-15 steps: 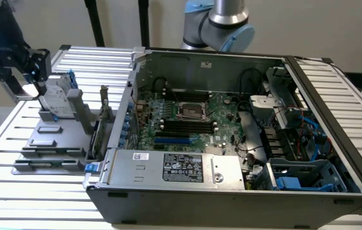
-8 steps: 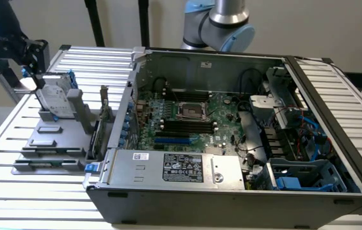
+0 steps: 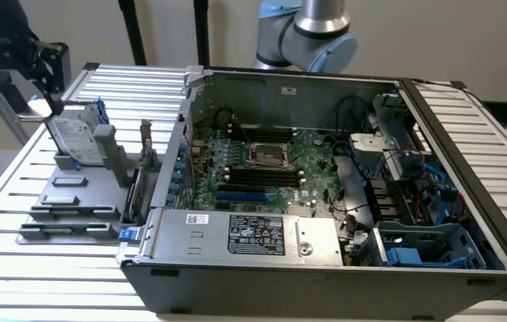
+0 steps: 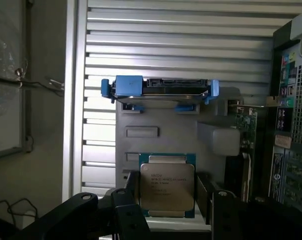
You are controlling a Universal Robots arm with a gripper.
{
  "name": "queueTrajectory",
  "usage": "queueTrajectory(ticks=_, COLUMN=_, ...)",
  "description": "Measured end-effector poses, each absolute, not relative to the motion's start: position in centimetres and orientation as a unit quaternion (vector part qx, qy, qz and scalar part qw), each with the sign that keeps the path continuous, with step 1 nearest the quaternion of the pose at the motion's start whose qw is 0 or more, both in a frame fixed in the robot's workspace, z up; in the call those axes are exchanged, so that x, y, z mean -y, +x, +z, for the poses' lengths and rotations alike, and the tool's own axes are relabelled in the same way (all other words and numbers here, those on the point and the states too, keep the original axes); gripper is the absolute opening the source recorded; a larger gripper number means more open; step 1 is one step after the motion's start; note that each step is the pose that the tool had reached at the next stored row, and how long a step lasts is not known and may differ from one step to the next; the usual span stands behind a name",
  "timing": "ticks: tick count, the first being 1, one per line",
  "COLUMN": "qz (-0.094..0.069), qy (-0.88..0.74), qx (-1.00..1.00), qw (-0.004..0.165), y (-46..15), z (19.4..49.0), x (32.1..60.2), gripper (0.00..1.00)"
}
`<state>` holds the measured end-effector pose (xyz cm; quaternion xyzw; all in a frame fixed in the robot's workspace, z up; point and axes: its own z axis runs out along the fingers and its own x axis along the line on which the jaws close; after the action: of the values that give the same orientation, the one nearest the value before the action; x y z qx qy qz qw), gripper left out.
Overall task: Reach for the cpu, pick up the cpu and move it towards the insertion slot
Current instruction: 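Pick up the cpu and move it towards the insertion slot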
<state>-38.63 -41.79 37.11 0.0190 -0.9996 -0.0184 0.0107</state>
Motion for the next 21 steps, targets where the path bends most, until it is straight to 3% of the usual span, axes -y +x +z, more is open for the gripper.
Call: queueTrajectory(ticks=21, qz=-0.022, qy=0.019, qx=1.000, qw=0.012, y=-29.2, z=40.5, x=41.8, gripper=0.55)
